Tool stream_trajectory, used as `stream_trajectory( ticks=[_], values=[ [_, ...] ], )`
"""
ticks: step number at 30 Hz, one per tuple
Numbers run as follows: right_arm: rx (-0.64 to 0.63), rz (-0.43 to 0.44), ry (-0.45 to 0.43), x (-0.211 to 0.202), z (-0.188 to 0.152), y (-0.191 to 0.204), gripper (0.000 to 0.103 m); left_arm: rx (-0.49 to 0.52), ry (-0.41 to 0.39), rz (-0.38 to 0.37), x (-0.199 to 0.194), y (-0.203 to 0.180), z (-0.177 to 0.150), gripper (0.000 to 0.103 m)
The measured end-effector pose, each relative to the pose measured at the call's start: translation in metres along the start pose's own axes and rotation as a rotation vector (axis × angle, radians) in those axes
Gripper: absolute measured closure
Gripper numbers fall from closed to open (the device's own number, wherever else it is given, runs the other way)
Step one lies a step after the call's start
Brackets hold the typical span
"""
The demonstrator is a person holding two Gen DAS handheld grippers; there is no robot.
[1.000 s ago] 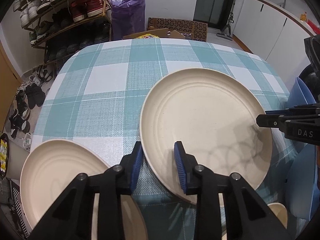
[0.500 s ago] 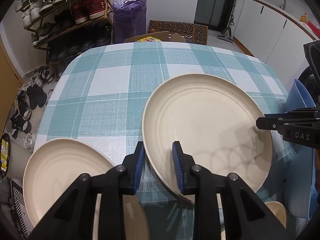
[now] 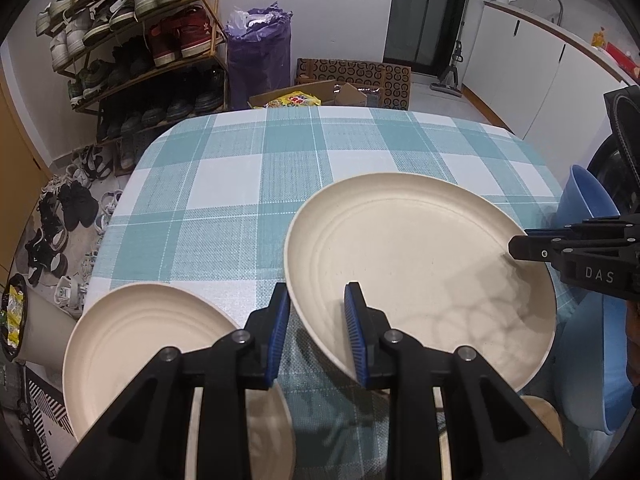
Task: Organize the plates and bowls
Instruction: 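Lift the large cream plate with both grippers toward the medium cream plate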
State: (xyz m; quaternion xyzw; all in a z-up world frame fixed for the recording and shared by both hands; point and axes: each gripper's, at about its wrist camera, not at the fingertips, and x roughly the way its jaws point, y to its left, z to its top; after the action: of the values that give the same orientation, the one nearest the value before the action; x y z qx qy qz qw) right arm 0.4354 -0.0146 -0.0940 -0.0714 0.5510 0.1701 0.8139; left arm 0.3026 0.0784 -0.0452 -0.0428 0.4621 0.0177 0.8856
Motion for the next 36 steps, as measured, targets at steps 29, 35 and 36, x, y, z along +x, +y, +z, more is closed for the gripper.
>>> stream_trajectory(
  ticks=[29,35,36],
  values=[
    [-0.052,0.010,-0.216,-0.088,-0.032,0.021,0.087,0.003,-0.150,0.016,-0.084,-0.003,-0.009,0.077],
    [-0.071,0.012,-0.257,-0.110,-0.043,0.028,0.087,0.010,-0.182,0.029,-0.104,-0.005,-0.016,0.077],
    [-0.072,0.014,-0.263,-0.112,-0.045,0.029,0.087,0.013,-0.187,0.029,-0.108,-0.006,-0.018,0.077]
  ],
)
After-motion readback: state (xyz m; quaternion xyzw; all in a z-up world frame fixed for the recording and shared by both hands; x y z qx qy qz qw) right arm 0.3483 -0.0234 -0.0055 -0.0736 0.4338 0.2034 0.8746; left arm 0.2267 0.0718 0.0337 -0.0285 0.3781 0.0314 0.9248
